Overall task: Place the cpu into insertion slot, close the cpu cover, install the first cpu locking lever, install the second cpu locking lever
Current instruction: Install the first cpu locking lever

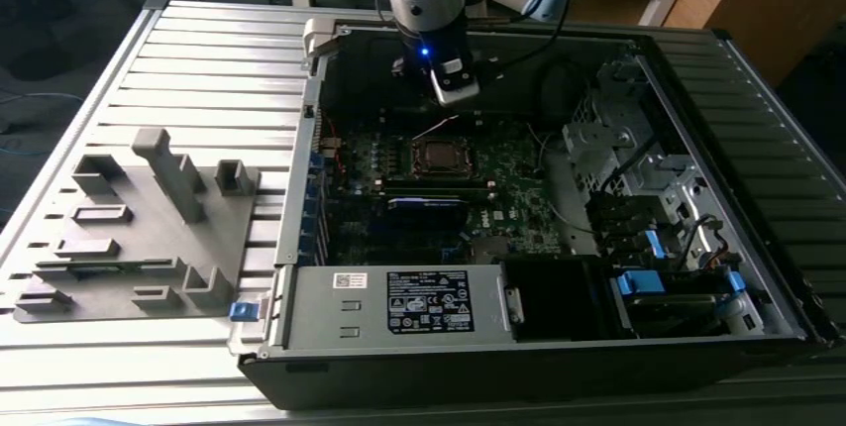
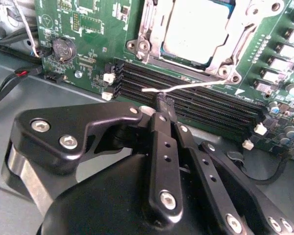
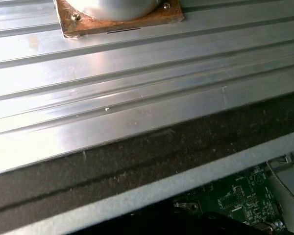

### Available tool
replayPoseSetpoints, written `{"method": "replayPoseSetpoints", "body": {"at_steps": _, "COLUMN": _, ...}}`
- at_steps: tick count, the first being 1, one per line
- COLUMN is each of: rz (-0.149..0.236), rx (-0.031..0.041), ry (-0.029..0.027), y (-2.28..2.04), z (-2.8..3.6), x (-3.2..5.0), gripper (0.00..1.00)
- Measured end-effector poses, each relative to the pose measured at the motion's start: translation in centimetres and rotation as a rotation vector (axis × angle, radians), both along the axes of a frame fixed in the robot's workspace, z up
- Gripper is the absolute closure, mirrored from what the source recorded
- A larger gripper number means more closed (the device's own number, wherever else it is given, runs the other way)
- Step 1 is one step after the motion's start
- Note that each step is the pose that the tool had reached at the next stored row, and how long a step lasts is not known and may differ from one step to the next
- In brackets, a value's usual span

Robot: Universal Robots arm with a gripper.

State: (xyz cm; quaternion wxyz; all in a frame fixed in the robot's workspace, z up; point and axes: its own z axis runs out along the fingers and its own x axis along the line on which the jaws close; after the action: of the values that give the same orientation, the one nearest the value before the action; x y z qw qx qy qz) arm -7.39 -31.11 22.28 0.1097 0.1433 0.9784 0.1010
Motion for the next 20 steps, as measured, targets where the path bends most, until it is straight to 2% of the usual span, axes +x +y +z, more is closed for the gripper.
{"method": "replayPoseSetpoints", "body": {"at_steps": 6, "rz": 0.0, "rx": 0.0001, "ry": -0.0001, "y": -0.19, "z": 0.0, "x": 0.0, "gripper": 0.89}}
{"method": "replayPoseSetpoints", "body": {"at_steps": 9, "rz": 0.0, "rx": 0.0001, "ry": -0.0001, "y": -0.43, "z": 0.0, "x": 0.0, "gripper": 0.89}}
{"method": "replayPoseSetpoints", "body": {"at_steps": 11, "rz": 0.0, "rx": 0.0002, "ry": -0.002, "y": -0.5, "z": -0.03, "x": 0.0, "gripper": 0.89}}
{"method": "replayPoseSetpoints", "body": {"at_steps": 20, "rz": 0.0, "rx": 0.0005, "ry": -0.0417, "y": -0.62, "z": -0.79, "x": -0.01, "gripper": 0.89}}
